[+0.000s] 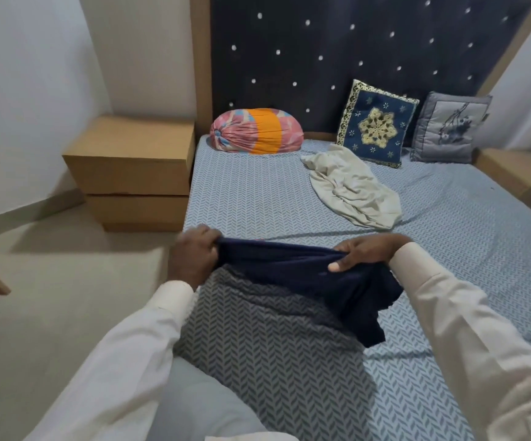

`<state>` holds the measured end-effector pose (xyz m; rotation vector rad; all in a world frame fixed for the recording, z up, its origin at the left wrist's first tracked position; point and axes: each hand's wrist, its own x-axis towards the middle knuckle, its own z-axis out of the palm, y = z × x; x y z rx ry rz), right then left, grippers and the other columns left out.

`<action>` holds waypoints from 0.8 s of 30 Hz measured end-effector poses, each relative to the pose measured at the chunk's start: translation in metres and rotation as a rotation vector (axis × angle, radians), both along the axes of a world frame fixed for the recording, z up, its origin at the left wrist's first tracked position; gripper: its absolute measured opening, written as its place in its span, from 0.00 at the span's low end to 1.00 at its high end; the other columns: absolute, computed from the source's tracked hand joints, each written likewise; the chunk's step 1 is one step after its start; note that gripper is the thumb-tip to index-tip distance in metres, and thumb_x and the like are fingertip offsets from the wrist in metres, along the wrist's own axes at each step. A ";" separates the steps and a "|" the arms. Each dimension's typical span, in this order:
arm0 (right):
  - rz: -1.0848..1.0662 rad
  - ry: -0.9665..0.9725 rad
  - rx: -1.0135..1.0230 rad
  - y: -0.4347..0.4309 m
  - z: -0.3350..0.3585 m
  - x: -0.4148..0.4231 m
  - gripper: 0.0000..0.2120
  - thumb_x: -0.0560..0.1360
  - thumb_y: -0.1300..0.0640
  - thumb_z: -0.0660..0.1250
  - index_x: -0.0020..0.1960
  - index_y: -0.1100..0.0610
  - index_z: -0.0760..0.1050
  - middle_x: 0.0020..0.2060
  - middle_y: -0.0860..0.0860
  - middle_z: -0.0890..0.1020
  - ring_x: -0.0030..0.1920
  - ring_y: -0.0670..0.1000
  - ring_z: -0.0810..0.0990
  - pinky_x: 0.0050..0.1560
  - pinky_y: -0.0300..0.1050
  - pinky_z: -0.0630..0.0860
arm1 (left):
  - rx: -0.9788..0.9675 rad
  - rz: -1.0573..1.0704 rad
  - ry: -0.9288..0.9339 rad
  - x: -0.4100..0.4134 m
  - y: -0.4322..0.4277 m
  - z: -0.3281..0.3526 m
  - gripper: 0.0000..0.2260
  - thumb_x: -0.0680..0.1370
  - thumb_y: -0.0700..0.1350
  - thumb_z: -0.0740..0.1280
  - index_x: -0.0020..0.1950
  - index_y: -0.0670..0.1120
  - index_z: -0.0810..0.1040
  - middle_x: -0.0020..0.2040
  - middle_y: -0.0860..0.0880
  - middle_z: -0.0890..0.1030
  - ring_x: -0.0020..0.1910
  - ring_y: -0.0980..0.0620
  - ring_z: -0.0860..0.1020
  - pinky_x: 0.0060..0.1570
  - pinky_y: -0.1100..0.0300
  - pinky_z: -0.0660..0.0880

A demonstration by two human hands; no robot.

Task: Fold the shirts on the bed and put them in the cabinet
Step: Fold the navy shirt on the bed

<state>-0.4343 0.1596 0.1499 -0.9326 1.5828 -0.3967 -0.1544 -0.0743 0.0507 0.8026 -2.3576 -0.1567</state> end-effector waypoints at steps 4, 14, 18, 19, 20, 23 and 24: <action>-0.170 -0.065 -0.072 0.000 0.012 -0.015 0.23 0.72 0.51 0.74 0.61 0.63 0.78 0.53 0.60 0.84 0.45 0.55 0.84 0.46 0.48 0.82 | 0.204 -0.007 0.100 -0.017 -0.011 0.043 0.10 0.67 0.44 0.56 0.40 0.46 0.76 0.40 0.47 0.79 0.41 0.43 0.76 0.39 0.55 0.70; 0.197 1.040 0.340 0.015 -0.083 -0.061 0.23 0.69 0.46 0.70 0.63 0.52 0.77 0.58 0.53 0.81 0.58 0.56 0.79 0.57 0.45 0.74 | 0.638 -0.083 -0.287 0.015 0.023 -0.047 0.04 0.73 0.51 0.71 0.41 0.58 0.77 0.40 0.58 0.81 0.44 0.53 0.80 0.45 0.58 0.75; 0.007 0.985 0.027 0.005 -0.130 -0.010 0.31 0.69 0.46 0.73 0.69 0.53 0.70 0.65 0.56 0.75 0.66 0.61 0.73 0.63 0.53 0.72 | 0.873 -0.035 0.023 0.037 0.055 -0.084 0.03 0.76 0.40 0.69 0.45 0.48 0.81 0.41 0.52 0.83 0.43 0.52 0.80 0.48 0.58 0.74; 0.001 0.897 -0.118 -0.004 -0.133 0.013 0.31 0.69 0.47 0.74 0.70 0.53 0.71 0.66 0.56 0.75 0.67 0.60 0.72 0.65 0.52 0.70 | 0.898 -0.038 0.054 0.039 0.060 -0.089 0.04 0.77 0.39 0.69 0.46 0.47 0.82 0.42 0.51 0.83 0.44 0.52 0.80 0.50 0.57 0.75; 0.006 0.793 -0.263 -0.014 -0.137 0.038 0.30 0.70 0.49 0.76 0.69 0.55 0.72 0.66 0.55 0.76 0.67 0.58 0.72 0.66 0.47 0.69 | 0.918 -0.053 0.084 0.041 0.064 -0.093 0.05 0.77 0.38 0.68 0.47 0.47 0.83 0.44 0.51 0.84 0.45 0.52 0.81 0.51 0.56 0.76; 0.036 0.607 -0.513 -0.043 -0.156 0.100 0.23 0.70 0.53 0.77 0.64 0.56 0.77 0.61 0.52 0.80 0.62 0.50 0.77 0.61 0.38 0.69 | 0.985 -0.079 0.199 0.043 0.072 -0.090 0.07 0.78 0.38 0.67 0.49 0.47 0.83 0.47 0.50 0.84 0.45 0.56 0.80 0.44 0.60 0.75; 0.034 0.580 -0.563 -0.052 -0.162 0.118 0.21 0.71 0.54 0.76 0.62 0.55 0.78 0.58 0.51 0.81 0.59 0.49 0.78 0.60 0.40 0.71 | 1.007 -0.073 0.239 0.046 0.074 -0.087 0.07 0.79 0.38 0.66 0.50 0.47 0.83 0.47 0.51 0.83 0.44 0.58 0.79 0.41 0.64 0.74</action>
